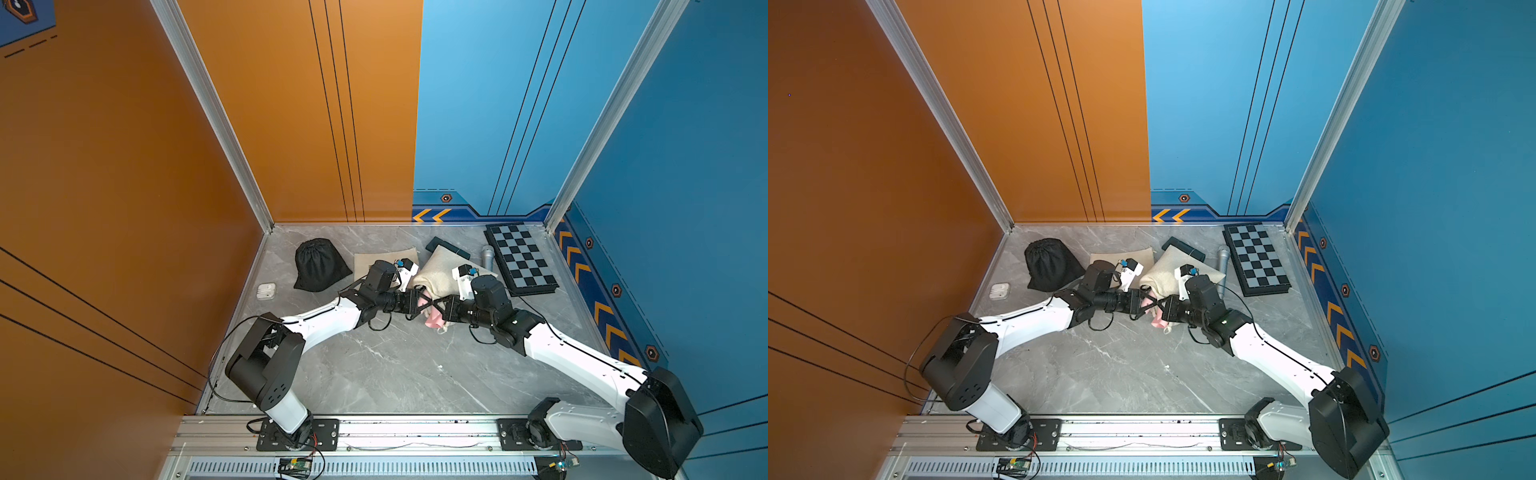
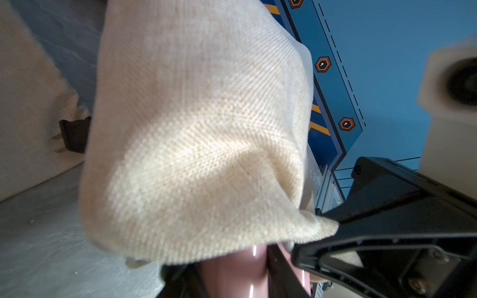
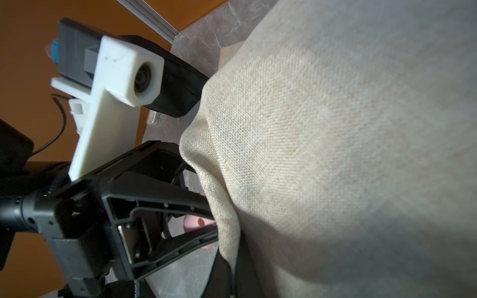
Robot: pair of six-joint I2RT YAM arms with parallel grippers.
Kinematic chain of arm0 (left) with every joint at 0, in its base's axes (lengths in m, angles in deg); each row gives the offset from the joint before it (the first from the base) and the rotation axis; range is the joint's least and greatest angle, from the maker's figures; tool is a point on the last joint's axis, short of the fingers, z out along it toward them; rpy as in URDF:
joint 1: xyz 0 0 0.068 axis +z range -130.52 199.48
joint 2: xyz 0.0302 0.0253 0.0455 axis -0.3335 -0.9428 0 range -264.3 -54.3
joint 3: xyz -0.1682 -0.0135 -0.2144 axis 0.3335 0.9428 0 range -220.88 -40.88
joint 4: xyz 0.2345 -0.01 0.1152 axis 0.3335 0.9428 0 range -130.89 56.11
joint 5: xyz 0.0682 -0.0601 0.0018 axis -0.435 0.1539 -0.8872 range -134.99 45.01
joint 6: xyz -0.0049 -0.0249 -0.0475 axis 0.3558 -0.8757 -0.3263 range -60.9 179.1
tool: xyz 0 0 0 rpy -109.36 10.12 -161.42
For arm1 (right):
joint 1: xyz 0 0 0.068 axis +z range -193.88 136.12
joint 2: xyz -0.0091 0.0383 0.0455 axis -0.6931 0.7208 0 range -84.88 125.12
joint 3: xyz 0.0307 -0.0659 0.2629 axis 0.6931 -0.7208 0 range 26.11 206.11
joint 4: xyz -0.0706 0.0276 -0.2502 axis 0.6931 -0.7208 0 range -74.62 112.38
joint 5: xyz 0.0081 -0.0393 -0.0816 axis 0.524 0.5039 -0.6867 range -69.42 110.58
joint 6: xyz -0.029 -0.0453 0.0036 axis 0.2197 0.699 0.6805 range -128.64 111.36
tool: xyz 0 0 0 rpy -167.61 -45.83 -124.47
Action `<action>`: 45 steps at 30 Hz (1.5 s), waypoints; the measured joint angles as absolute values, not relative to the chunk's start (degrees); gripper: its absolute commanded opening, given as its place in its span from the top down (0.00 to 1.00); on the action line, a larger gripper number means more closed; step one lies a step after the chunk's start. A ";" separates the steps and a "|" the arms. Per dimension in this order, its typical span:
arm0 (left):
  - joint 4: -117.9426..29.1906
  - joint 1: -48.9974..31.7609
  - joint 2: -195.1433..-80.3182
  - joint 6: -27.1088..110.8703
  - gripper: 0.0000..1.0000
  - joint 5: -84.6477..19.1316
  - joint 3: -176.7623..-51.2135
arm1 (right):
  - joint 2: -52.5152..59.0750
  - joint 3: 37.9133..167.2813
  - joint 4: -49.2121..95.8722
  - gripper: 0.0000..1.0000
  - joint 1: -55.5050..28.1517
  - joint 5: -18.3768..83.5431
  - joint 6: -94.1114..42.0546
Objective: Pack away hair dryers
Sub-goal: Place the hair dryer in the drawstring bag.
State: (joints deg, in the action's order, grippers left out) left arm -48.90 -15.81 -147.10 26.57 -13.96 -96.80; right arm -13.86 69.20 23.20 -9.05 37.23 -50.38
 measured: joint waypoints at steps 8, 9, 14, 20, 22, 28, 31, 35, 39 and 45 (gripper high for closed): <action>-50.17 -16.66 -147.36 25.36 0.92 -16.96 -96.80 | -11.78 69.15 28.44 1.00 -9.07 40.94 -55.95; -50.24 -16.70 -147.53 25.17 0.92 -17.22 -96.80 | -11.78 69.15 28.55 1.00 -9.07 41.36 -56.15; -50.28 -16.97 -148.28 23.73 0.83 -18.86 -96.80 | -10.98 69.22 28.44 1.00 -9.16 42.50 -56.96; -50.50 -17.99 -149.00 21.39 0.78 -20.87 -96.83 | -10.87 69.22 27.68 1.00 -9.77 42.43 -57.16; -50.61 -18.71 -149.65 20.49 0.78 -21.48 -96.98 | -10.93 69.00 27.31 1.00 -10.16 42.30 -57.20; -50.96 -21.82 -153.67 18.94 0.77 -23.51 -97.92 | -12.75 64.91 25.91 1.00 -12.59 41.40 -57.64; -50.98 -23.06 -155.88 18.50 0.76 -24.45 -98.88 | -12.77 64.11 24.88 1.00 -13.79 41.42 -57.59; -51.00 -23.72 -157.32 18.48 0.72 -25.11 -100.24 | -12.29 64.06 24.53 1.00 -14.78 42.30 -57.31; -50.89 -23.87 -158.59 18.52 0.58 -25.79 -100.72 | -10.12 64.06 24.51 1.00 -15.19 43.17 -56.83; -50.94 -24.09 -159.01 19.18 0.43 -27.18 -101.02 | -9.86 64.13 24.47 1.00 -15.63 43.13 -55.58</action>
State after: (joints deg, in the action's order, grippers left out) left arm -50.94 -24.09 -159.01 19.18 -27.18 -101.02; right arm -9.86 64.13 24.47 -15.63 43.13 -55.58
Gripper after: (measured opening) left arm 0.533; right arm 0.049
